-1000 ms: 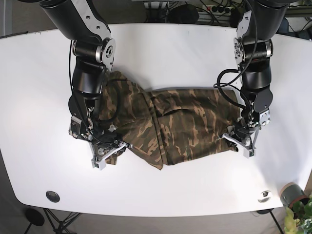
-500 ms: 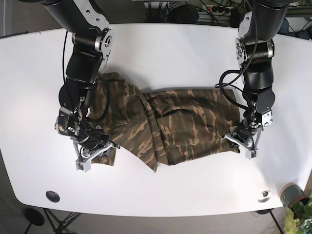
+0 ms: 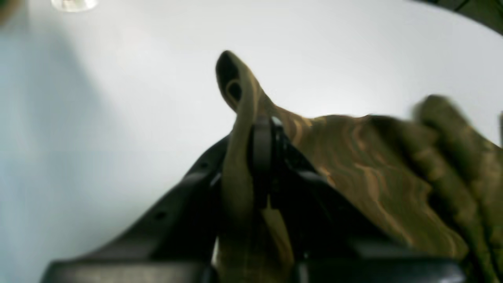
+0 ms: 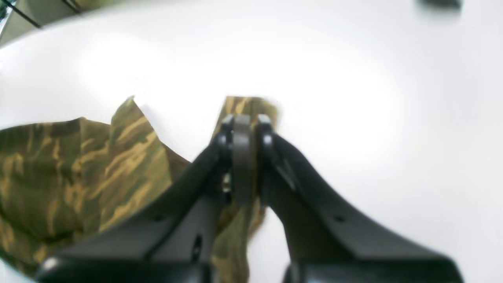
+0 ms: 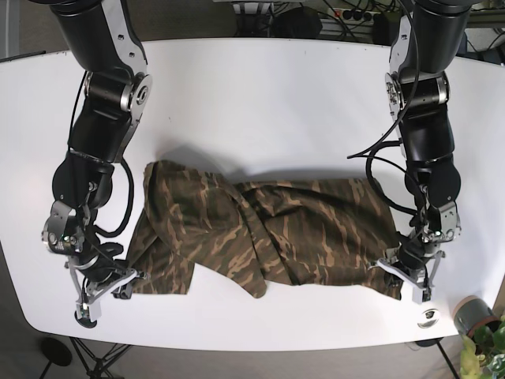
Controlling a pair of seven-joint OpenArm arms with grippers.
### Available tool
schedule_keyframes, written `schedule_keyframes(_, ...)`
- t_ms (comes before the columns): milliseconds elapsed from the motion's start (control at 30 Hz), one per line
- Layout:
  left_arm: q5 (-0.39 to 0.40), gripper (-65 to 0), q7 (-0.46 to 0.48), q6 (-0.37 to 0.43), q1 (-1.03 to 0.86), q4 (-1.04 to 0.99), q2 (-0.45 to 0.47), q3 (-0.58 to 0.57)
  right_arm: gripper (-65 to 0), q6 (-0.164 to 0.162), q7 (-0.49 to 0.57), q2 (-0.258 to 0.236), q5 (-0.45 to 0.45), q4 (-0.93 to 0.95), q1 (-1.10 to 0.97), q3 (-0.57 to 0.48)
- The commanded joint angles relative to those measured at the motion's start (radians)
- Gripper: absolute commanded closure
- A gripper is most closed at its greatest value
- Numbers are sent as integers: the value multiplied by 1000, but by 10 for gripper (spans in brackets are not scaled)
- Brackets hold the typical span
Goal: Fold the T-shirt properly
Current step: 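Lift the shirt with both grippers and pull the edges apart, then lay the stretched shirt flat, dragging it across the table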
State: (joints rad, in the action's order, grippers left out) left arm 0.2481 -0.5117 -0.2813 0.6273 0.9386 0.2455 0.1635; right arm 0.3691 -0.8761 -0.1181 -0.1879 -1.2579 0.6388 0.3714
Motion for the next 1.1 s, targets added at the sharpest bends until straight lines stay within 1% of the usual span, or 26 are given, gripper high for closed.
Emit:
schedule_keyframes(0,10,0,3,0,62,58,22,5,-21,11,27,-33,-15,-7,74,-1)
schedule_keyframes(67,10,0,-17,1,93,78,24,5,-21,14,25,-47,-14,10,120,-1)
schedule_keyframes(133,10,0,-32,1,127,90,30,6,-21,26,25,-70,-14,25,168,-1)
schedule_keyframes(200,12,0,-49,1,161,99,54,6,-21,28,25,-90,-14,43,218,-4)
schedule_keyframes(267,12,0,-52,1,197,99,62,6,-21,32,25,-102,-14,68,272,-21)
schedule_keyframes(333,10,0,-52,1,246,99,67,6,-21,32,25,-133,-14,105,329,-50)
schedule_keyframes(400,13,0,-54,1,279,98,91,8,-21,32,27,-150,-14,132,378,-64)
schedule_keyframes(500,15,0,-54,1,319,99,117,8,-21,32,27,-162,-14,160,451,-64)
schedule_keyframes(700,9,0,-54,1,411,95,142,78,-21,32,28,-205,-12,217,583,-64)
schedule_keyframes(733,9,0,-54,1,418,95,156,98,-21,32,27,-219,-12,226,602,-64)
schedule_keyframes(867,9,0,-54,1,421,95,183,120,-21,32,27,-245,-14,244,625,-62)
schedule_keyframes(1000,9,0,-54,1,400,93,194,121,-21,32,24,-248,-14,246,608,-61)
schedule_keyframes(1067,15,0,-54,1,363,95,196,121,-21,32,2,-248,-17,238,570,-58)
